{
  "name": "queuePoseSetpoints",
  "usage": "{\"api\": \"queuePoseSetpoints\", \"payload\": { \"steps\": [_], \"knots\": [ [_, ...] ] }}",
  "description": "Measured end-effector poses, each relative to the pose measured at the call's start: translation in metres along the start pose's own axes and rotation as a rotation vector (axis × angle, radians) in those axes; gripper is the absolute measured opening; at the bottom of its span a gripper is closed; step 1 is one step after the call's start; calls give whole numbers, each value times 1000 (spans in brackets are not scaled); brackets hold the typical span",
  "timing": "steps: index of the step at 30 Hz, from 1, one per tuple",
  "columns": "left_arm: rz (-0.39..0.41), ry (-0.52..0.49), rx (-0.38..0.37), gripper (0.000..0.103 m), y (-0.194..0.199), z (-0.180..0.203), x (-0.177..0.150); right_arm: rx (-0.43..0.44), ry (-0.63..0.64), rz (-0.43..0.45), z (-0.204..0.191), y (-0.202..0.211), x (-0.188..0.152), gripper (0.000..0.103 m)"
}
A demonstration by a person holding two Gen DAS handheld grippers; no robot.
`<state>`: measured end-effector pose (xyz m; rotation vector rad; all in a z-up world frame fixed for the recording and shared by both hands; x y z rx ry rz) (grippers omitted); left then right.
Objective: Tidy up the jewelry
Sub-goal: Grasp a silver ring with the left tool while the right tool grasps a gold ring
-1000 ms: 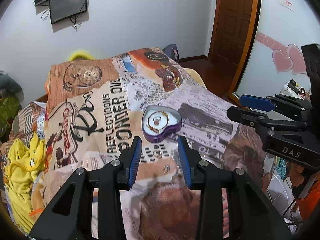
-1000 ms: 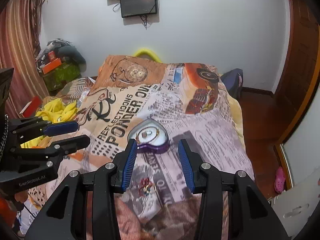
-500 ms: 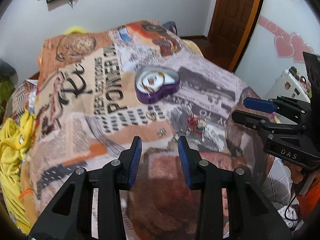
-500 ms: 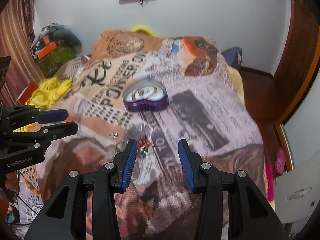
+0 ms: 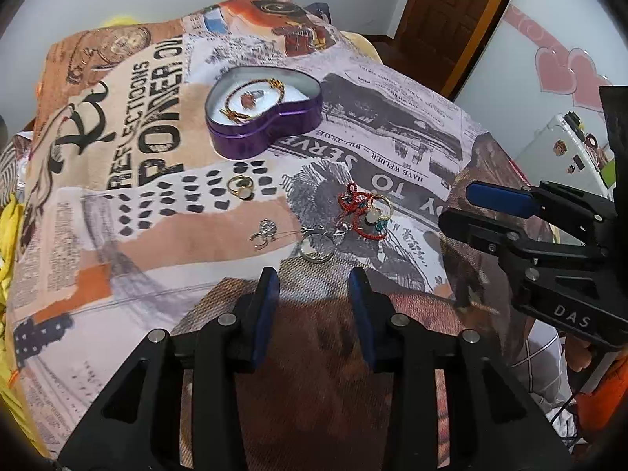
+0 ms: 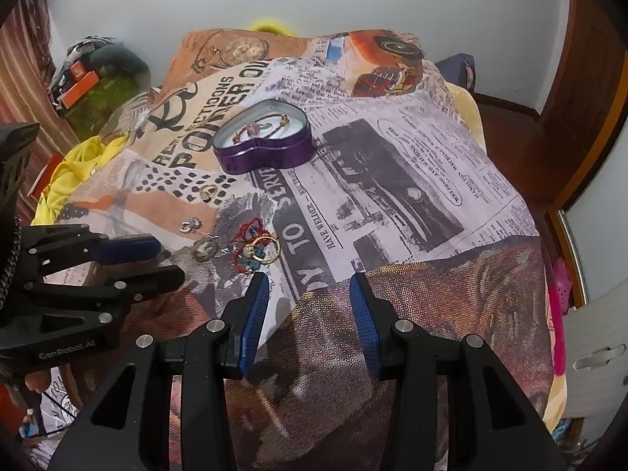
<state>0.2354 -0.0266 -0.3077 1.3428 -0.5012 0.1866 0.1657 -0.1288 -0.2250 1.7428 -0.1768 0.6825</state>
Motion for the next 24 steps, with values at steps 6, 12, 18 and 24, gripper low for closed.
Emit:
{"api": "queuePoseSetpoints", "payload": {
  "steps": [6, 12, 18, 24],
  "knots": [
    [3, 4, -18, 37, -9, 3, 8, 8, -11, 2, 5, -2, 3, 39],
    [14, 22, -22, 24, -15, 1, 15, 9, -11, 4, 7, -2, 5, 39],
    [40, 25, -38, 20, -8, 1, 16, 9, 6, 9, 5, -5, 8, 39],
    [81, 31, -8, 20, 8, -7, 16, 33, 23, -15, -5, -15, 7, 39]
  ]
}}
Point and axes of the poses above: each gripper's, at about its wrist camera, not at the fingertips, and y roughly against the way its jaws point, z to its right, x to its top, the point moved 7 cm from there along -y, roughly the way its jaws point, and after that the axes turned 1 degree about -y, right-handed, at the moved point
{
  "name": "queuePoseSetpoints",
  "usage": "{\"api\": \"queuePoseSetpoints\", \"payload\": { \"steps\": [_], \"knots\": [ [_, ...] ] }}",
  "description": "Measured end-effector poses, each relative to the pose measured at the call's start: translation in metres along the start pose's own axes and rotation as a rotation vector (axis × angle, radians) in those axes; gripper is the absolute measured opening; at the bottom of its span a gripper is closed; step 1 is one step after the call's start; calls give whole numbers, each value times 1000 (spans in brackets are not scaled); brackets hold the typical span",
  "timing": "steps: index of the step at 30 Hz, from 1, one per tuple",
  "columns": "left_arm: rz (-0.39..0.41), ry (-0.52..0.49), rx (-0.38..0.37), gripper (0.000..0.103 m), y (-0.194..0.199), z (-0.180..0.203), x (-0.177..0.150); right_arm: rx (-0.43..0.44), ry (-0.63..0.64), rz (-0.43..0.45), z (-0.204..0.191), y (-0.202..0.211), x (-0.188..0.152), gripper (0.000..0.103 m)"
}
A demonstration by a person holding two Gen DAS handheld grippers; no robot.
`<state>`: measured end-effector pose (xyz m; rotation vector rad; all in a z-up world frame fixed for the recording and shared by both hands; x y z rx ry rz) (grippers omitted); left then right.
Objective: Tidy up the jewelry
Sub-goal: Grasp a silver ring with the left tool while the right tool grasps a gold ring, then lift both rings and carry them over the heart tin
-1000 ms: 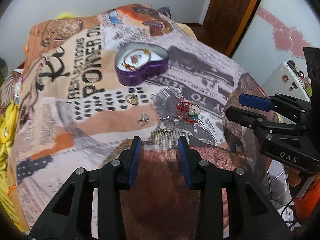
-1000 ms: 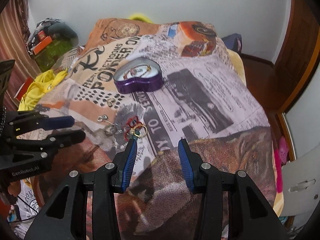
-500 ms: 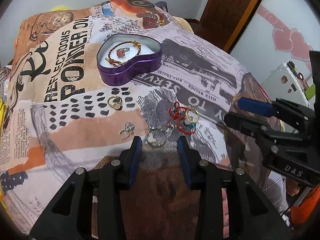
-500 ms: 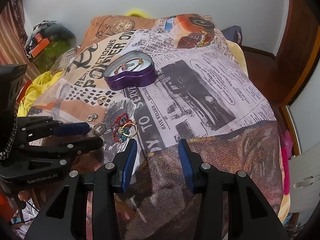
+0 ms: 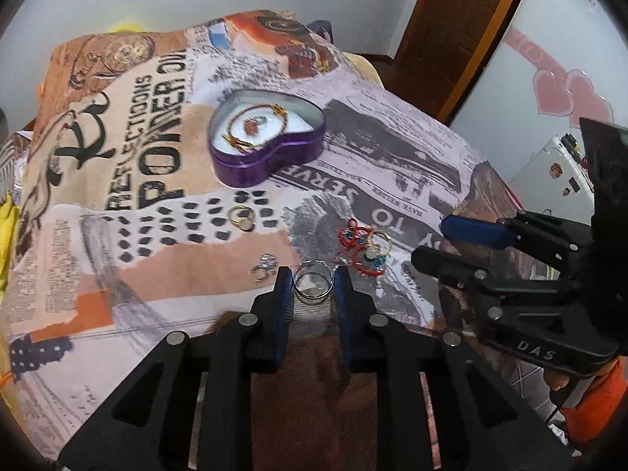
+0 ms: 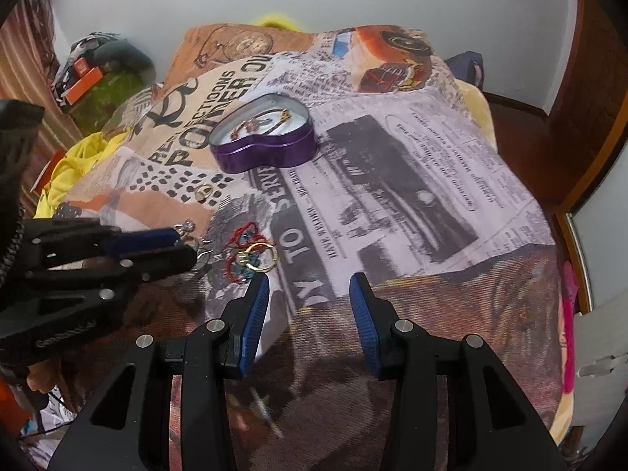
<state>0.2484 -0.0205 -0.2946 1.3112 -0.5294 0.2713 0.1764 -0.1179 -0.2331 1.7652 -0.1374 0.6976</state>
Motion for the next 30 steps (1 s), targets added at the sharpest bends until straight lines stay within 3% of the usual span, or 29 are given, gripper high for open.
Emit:
{"api": "queuePoseSetpoints", "payload": {
  "steps": [17, 25, 30],
  "knots": [
    [37, 24, 17, 20, 9, -12, -2, 6, 79, -8, -21, -24, 8, 39],
    [35, 26, 15, 20, 8, -12, -4, -2, 79, 0, -18, -26, 10, 22],
    [43, 22, 19, 20, 13, -12, -5, 5, 74, -3, -18, -24, 11, 21]
  ]
}}
Point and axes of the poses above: each gripper's, at about its wrist camera, not at the fingertips, and y roughly against the way its jaws point, z to its right, x to its top, the point moved 7 cm from there along -y, roughly the way its jaws point, and after that the axes turned 1 degree about -y, right-handed, at the moved point
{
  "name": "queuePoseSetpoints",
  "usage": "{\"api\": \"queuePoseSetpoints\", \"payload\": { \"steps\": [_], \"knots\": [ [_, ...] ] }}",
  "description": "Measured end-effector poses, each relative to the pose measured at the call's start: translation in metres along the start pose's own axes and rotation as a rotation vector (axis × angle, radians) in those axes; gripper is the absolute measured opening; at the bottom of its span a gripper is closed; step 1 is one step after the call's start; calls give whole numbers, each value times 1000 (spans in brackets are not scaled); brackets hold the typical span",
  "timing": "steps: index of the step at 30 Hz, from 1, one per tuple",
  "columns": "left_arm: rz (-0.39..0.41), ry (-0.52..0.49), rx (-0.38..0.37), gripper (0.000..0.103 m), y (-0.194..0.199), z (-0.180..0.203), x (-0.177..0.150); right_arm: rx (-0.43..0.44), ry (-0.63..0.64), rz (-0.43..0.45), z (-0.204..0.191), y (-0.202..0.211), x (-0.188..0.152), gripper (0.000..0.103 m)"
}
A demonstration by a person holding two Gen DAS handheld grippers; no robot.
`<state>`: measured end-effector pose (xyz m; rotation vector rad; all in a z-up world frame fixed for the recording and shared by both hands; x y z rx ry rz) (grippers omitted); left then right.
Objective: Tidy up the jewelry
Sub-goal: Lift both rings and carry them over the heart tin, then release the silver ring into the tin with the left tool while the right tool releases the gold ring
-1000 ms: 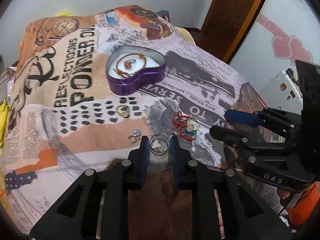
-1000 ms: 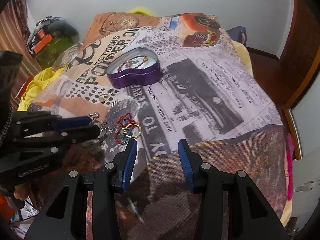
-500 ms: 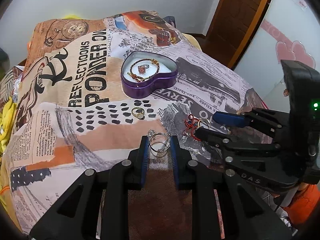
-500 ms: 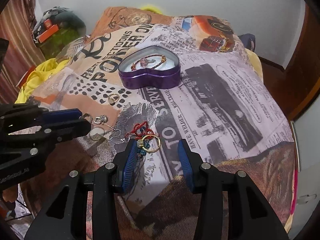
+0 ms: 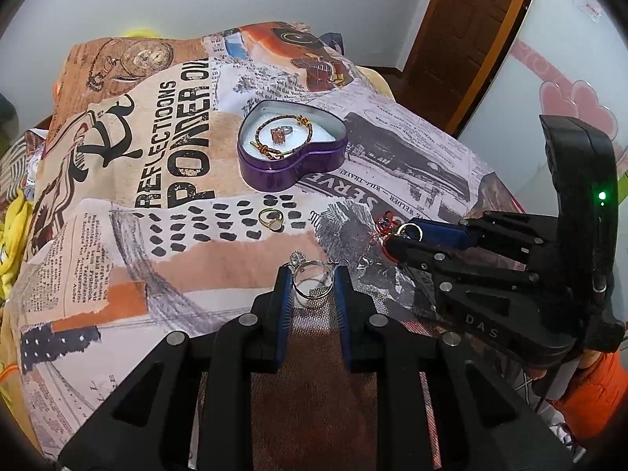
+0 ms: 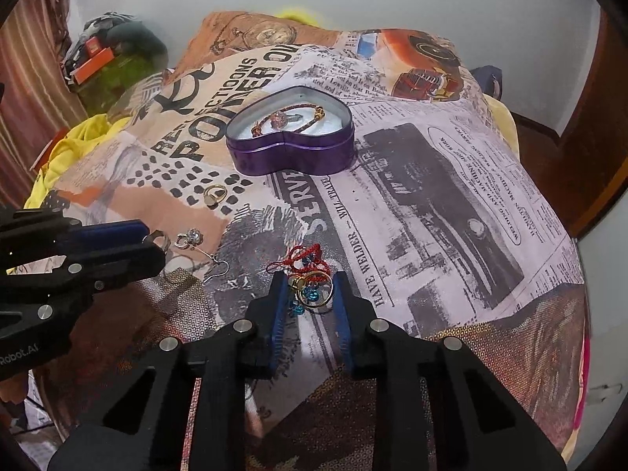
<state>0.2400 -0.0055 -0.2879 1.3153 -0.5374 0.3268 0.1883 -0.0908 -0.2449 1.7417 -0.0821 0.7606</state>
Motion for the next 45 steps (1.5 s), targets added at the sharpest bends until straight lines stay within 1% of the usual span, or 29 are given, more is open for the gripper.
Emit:
{"api": "queuePoseSetpoints", "payload": {
  "steps": [6, 15, 29, 37, 45],
  "knots": [
    [12, -5, 9, 20, 7, 1, 2, 4, -6, 14, 0, 10, 1, 19],
    [54, -12, 21, 20, 24, 1, 11, -19, 2, 91, -2, 41, 15, 19],
    [147, -14, 52, 20, 52, -8, 44, -16, 13, 208, -9, 72, 48, 19],
    [159, -22, 67, 20, 48, -16, 61, -11, 16, 242, -7, 70, 64, 19],
    [149, -27, 69, 20, 32, -20, 72, 0, 19, 236, -5, 55, 74, 19]
  ]
}}
Point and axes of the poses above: each gripper's, at about its wrist camera, not at the fingertips, and y roughly against the way its jaws point, z to its right, x to its top, the point moved 7 cm from there along -y, roughly the way its jaws point, and after that the axes turned 1 degree about -y, right-handed, at the moved point
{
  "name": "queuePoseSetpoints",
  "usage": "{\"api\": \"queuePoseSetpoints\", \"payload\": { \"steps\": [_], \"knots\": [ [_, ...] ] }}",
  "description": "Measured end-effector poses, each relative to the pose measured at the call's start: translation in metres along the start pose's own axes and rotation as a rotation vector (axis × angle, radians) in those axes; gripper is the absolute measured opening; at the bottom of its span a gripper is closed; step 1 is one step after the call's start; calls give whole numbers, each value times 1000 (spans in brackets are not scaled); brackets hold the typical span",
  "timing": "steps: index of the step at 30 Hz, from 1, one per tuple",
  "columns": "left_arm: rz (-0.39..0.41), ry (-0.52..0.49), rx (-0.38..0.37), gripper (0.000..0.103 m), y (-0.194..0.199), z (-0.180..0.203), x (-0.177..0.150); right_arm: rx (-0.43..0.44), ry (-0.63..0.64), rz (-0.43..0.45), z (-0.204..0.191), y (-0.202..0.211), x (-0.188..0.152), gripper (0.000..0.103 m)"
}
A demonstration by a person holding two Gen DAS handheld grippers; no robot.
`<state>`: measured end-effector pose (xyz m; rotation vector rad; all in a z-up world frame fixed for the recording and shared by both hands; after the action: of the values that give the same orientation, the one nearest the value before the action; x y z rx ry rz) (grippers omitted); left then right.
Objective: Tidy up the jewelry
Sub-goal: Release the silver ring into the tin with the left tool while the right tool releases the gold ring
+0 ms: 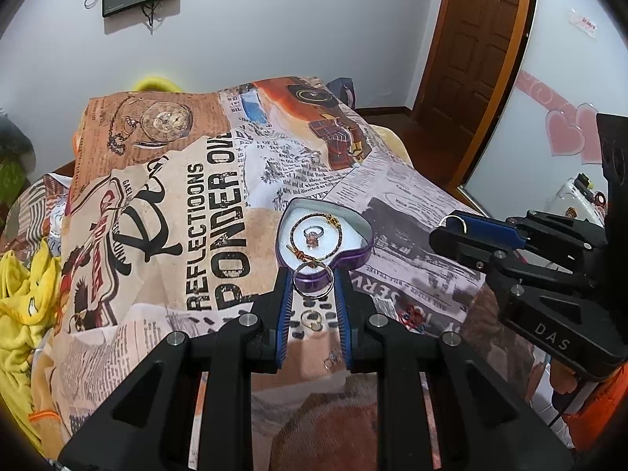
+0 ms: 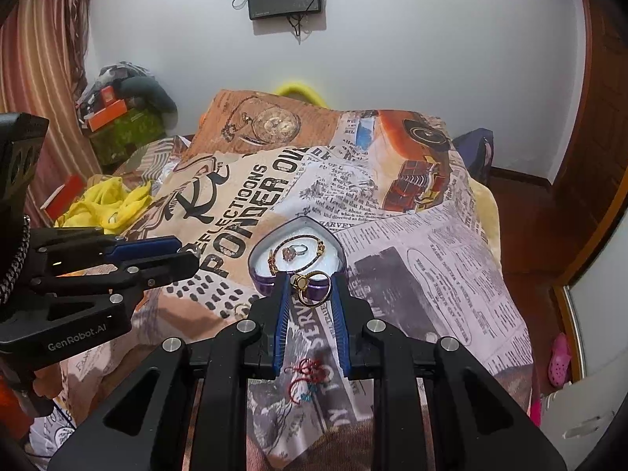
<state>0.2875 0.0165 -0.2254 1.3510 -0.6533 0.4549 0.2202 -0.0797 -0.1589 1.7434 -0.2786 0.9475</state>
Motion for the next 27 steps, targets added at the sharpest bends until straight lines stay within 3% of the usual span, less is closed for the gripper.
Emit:
{"api": "queuePoseSetpoints", "payload": {
  "steps": [15, 27],
  "knots": [
    [-31, -3, -5, 20, -42, -12, 17, 23, -4, -41, 12, -41, 11, 19],
    [-92, 11, -53, 20, -79, -15, 19, 65, 7, -110, 15, -73, 15, 19]
  ]
}}
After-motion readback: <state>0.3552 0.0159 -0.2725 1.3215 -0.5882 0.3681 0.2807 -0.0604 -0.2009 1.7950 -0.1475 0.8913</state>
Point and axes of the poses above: each gripper's, at about its wrist camera, not at the fingertips, and y roughly against the way its jaws point, z to its right, x to its top, the point moved 7 cm from there along -y, roughly the way its jaws point, and after that the axes turned 1 degree about -y, right-handed, at the moved point
